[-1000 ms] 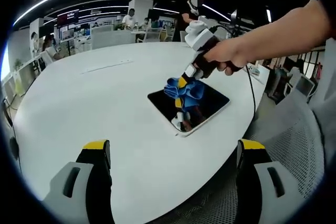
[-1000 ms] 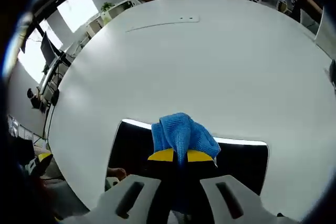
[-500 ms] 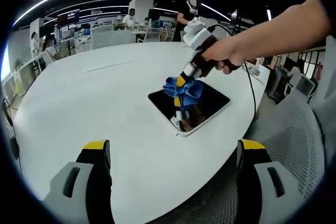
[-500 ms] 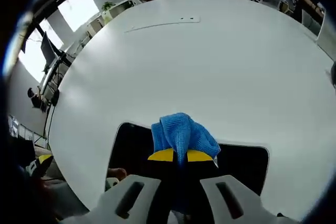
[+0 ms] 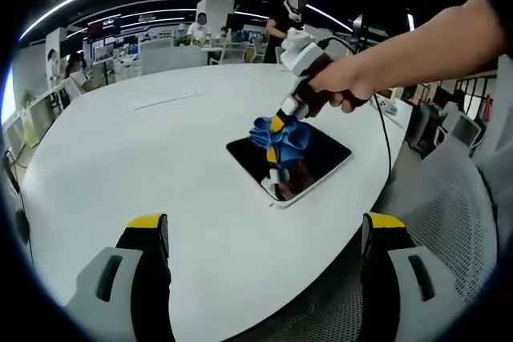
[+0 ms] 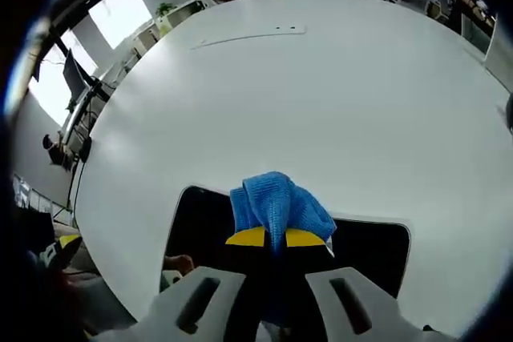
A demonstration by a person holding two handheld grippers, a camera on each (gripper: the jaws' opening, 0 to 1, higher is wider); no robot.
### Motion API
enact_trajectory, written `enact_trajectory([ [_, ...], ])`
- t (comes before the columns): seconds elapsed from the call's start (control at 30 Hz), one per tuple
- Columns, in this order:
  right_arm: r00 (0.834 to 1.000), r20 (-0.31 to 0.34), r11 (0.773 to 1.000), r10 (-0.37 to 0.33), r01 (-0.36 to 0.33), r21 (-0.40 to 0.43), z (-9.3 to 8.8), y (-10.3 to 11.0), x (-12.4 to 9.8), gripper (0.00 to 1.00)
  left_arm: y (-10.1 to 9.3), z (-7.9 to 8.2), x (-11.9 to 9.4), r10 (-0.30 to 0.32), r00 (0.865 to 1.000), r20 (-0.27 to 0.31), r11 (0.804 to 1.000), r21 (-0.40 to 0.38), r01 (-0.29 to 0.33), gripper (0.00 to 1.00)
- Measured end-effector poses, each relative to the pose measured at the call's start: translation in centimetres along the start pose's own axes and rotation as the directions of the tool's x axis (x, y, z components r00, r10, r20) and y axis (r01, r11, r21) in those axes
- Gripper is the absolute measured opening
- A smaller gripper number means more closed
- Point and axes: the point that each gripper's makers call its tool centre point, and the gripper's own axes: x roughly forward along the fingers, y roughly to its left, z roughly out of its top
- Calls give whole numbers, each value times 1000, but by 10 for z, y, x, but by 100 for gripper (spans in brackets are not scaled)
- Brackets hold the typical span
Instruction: Wipe the mirror surface with the cleaning cloth until all visible marks leave the cleaned area.
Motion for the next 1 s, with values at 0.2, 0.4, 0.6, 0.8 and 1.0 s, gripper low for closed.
enact_trajectory([
  [0.2,1000,-1,1000,-5,5,15,-2,-8,-3,0,-1,0,0,-2,1000,1,1000,1,2,99],
  [0.4,1000,-2,1000,-16,16,18,-5,-18,-6,0,-1,1,0,-2,1000,0,1000,-2,2,99],
  [0.6,1000,3,999,-18,18,36,-5,-25,-6,0,-1,0,0,-3,1000,-1,1000,1,3,99],
  [0.8,999,-2,999,-35,35,35,-7,-38,-9,0,-2,-1,0,-9,1000,-8,1000,2,9,99],
  [1.0,999,-3,998,-48,48,34,-9,-48,-13,0,-3,-1,0,-14,1000,-8,1000,-4,14,99],
])
